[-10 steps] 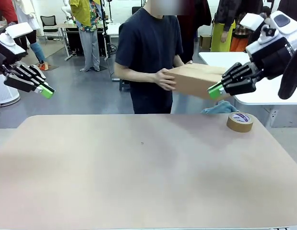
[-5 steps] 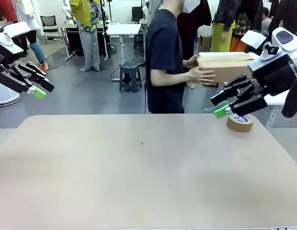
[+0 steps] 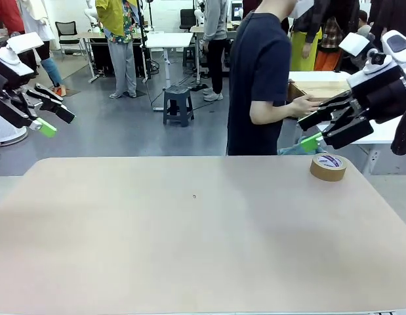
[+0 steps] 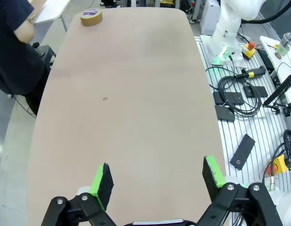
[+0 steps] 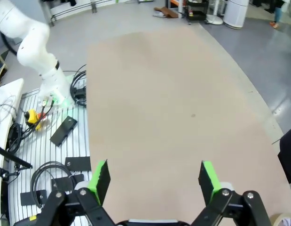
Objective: Wrap the clocks to prevent damage.
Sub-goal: After the human seals the box with tape, release both hands from the side flaps of the Package Box.
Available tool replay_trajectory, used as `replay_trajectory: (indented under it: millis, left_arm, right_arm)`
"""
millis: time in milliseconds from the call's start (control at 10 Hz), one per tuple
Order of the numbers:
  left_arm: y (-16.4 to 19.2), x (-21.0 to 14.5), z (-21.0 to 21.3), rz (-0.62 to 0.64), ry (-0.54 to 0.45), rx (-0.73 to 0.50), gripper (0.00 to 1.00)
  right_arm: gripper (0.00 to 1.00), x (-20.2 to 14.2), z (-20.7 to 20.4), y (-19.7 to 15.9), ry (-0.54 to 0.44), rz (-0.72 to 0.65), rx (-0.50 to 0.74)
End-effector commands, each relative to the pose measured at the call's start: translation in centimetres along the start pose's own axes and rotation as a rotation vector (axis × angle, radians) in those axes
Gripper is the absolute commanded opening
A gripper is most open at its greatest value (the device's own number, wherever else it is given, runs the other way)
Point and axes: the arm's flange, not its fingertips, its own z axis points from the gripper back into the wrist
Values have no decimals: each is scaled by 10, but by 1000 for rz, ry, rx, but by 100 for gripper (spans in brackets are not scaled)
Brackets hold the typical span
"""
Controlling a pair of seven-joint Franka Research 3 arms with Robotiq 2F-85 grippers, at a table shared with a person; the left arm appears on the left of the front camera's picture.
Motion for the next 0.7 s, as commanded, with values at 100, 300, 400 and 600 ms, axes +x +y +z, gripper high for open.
replay_trajectory:
  millis: [100, 300, 400, 600]
  left_arm:
    - [2, 2, 0, 17, 3, 39, 100]
    - [1, 0, 1, 1, 2, 12, 100]
    - [1, 0, 1, 1, 2, 12, 100]
    - [3, 0, 3, 1, 5, 30, 100]
  right_arm:
    - [100, 5, 2, -4, -17, -30, -1]
    - [100, 0, 3, -3, -4, -20, -22]
    - [100, 0, 3, -3, -4, -20, -22]
    - [100, 0, 4, -3, -8, -21, -21]
